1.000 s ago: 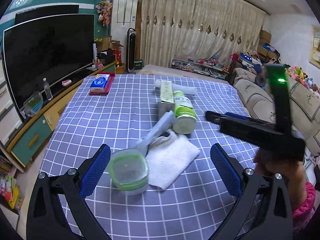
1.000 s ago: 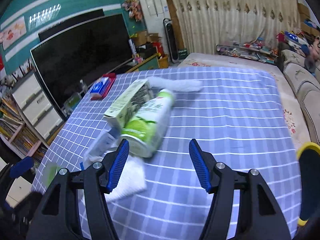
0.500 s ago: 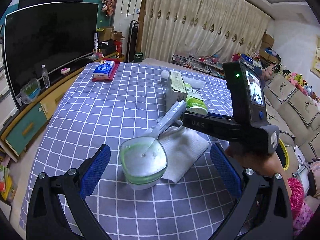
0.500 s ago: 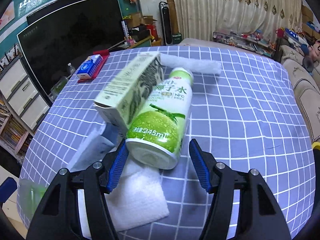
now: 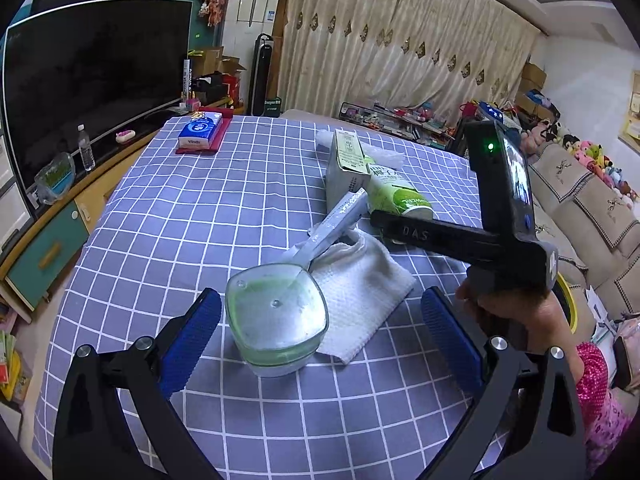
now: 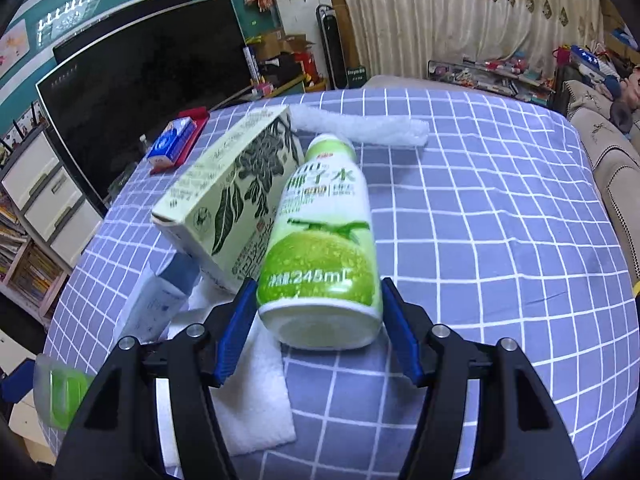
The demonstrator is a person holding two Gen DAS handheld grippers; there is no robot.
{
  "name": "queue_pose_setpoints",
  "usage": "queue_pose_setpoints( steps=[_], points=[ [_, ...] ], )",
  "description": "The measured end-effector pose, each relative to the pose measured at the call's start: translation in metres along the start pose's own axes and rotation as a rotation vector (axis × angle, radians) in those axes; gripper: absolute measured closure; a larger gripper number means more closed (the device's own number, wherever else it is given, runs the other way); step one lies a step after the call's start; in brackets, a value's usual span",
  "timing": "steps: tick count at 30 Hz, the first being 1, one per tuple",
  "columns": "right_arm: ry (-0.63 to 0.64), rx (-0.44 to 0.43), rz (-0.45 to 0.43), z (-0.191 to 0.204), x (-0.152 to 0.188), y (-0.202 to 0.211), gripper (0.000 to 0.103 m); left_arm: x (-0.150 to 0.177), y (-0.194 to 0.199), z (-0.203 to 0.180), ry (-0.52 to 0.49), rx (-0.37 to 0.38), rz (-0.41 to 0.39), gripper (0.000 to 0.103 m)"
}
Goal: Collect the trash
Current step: 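Grasp the green coconut-water bottle with the right gripper and lift, then carry the green bottle with the right gripper into the bin and release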
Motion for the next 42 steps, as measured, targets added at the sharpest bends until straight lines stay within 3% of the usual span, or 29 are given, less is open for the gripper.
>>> queue_pose_setpoints(
  steps=[5,13,29,42],
  points=[
    [0.020,0.015,-0.031,-0.003,-0.006,0.017,0.051,0.001,-0.003,0.004,0.013,0.000,0.006,0.005],
    [0.053,-0.009,-0.155,-0.010,-0.032,0.090,0.052,0.003,-0.007,0.004,0.013,0.006,0.009,0.005],
    [0.006,-0.068,-0.168,-0.033,-0.024,0.137,0.054,0.003,-0.003,-0.009,-0.019,0.002,0.004,0.005],
    [-0.053,-0.047,-0.222,-0.068,-0.020,0.177,0.054,0.000,-0.002,-0.018,-0.043,-0.005,0.001,0.005]
  ],
)
Point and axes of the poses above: each gripper's, at about its wrist camera, not at the fingertips, and y roughly against the way its jaws point, z to its left, x to its underside, the point moved 10 cm from there along -y, roughly the way its jaws point
